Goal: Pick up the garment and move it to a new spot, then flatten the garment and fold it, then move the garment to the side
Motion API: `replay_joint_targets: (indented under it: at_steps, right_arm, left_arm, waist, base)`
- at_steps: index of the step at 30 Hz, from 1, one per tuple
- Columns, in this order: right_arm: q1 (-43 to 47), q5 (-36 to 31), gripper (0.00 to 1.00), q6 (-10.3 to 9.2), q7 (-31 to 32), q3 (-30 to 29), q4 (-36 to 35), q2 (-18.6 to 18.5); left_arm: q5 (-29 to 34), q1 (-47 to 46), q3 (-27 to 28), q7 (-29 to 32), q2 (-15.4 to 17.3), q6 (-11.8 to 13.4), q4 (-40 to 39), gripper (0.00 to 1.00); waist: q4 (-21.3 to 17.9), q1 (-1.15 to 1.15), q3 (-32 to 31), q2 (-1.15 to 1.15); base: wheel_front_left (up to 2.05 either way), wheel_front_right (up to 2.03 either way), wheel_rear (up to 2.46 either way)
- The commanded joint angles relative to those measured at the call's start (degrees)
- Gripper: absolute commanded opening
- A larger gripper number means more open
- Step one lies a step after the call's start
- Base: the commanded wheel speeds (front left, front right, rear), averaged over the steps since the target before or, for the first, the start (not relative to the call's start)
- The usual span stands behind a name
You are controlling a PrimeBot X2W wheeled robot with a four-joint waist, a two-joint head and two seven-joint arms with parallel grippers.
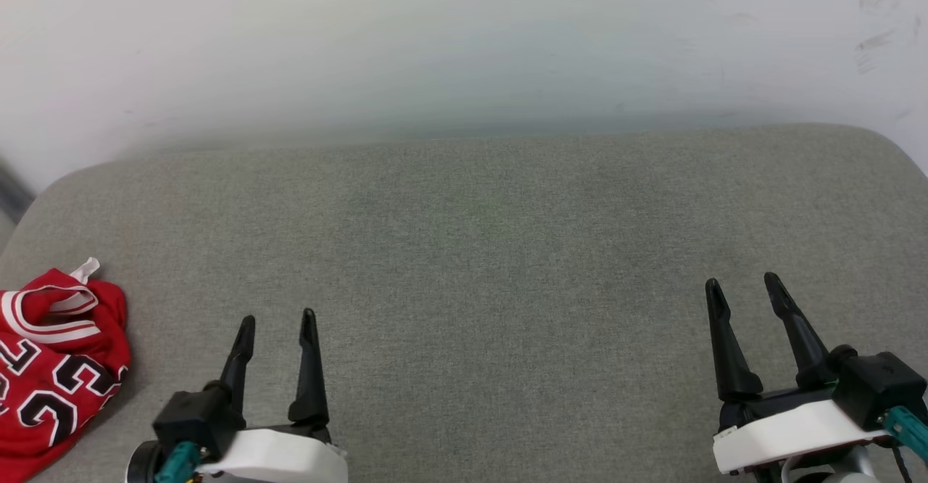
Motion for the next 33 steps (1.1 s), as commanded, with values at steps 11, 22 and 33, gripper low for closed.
replay_joint_targets:
  at_steps: [11, 22, 33]
  right_arm:
    - [0.86, -6.76, 1.0, -0.01, -1.84, 0.58, -0.49, -0.04]
    - [1.49, -8.19, 1.0, -0.01, -3.17, 1.25, -0.72, -0.03]
    - [1.8, -8.77, 1.0, -0.01, -4.38, 0.64, -0.08, -0.02]
  left_arm:
    - [5.55, -0.32, -8.76, -1.91, 4.55, 7.75, 0.49, 1.0]
    - [5.64, 1.17, -8.16, -3.24, 3.01, 3.43, -0.86, 1.0]
    - [9.47, 3.62, 0.81, -4.57, -2.03, -6.95, -0.34, 1.0]
  waist:
    - [-0.03, 0.0, -0.26, 0.0]
    - [0.01, 0.0, -0.48, 0.0]
    - [-0.2, 0.0, -0.53, 0.0]
  base:
    - [0.0, 0.0, 0.0]
    - [0.0, 0.0, 0.0]
    - [0.0, 0.0, 0.0]
